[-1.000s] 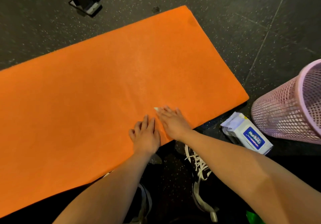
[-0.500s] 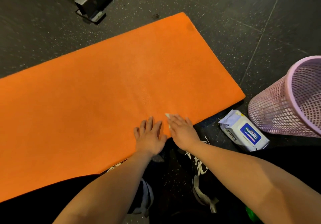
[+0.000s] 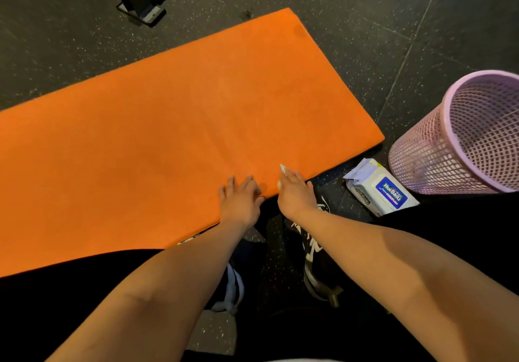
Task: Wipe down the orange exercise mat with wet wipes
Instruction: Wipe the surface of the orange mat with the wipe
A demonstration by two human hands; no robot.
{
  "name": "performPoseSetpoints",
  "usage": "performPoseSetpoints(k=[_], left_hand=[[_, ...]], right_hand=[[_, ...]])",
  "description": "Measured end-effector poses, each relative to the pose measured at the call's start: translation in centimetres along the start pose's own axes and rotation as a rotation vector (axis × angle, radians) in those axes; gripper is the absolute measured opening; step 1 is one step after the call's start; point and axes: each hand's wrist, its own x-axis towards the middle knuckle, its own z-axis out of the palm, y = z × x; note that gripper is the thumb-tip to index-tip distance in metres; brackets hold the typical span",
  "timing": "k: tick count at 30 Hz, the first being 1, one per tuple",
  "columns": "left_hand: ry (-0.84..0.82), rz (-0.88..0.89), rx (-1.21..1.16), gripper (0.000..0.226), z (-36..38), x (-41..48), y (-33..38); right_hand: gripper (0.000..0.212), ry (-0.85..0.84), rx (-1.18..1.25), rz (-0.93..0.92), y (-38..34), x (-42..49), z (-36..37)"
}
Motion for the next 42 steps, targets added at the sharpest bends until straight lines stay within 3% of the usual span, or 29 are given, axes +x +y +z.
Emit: performPoseSetpoints(k=[5, 10, 16, 20, 24, 31, 36, 39, 42], left_hand=[[0.033, -0.026, -0.113, 0.024, -0.7, 0.0, 0.4], [0.075, -0.046, -0.252, 0.003, -1.8, -0.5, 0.8], [0.047, -0.045, -0.281, 0.007, -1.5, -1.8, 1.3], [0.035, -0.058, -0.243, 0.005, -1.2, -2.4, 1.7], [0.049, -0.047, -0.261, 0.004, -0.8, -2.5, 1.4], [0.022, -0.084, -0.17, 0.045, -1.3, -1.7, 1.1], [-0.012, -0.134, -0.082, 0.049, -1.7, -0.9, 1.8], [-0.035, -0.124, -0.001, 0.05, -1.9, -0.2, 1.6], [-0.018, -0.121, 0.034, 0.048, -2.0, 0.6, 0.9]], right_hand=[[0.052, 0.014, -0.039, -0.143, -0.2, -0.9, -0.1], [0.049, 0.104, 0.109, -0.099, -1.3, -1.7, -0.5], [0.044, 0.25, 0.091, -0.024, -1.6, -3.1, -0.3], [0.044, 0.226, 0.093, -0.024, -1.6, -4.3, 0.3], [0.045, 0.121, 0.147, -0.188, -2.8, -4.6, 0.9], [0.057, 0.096, 0.065, -0.026, -2.0, -2.8, -0.1], [0.059, 0.007, 0.039, -0.226, -2.8, -2.0, 1.2], [0.073, 0.036, -0.084, -0.132, -2.0, -0.3, -0.1], [0.074, 0.021, -0.041, 0.026, -2.1, 1.7, -1.5]])
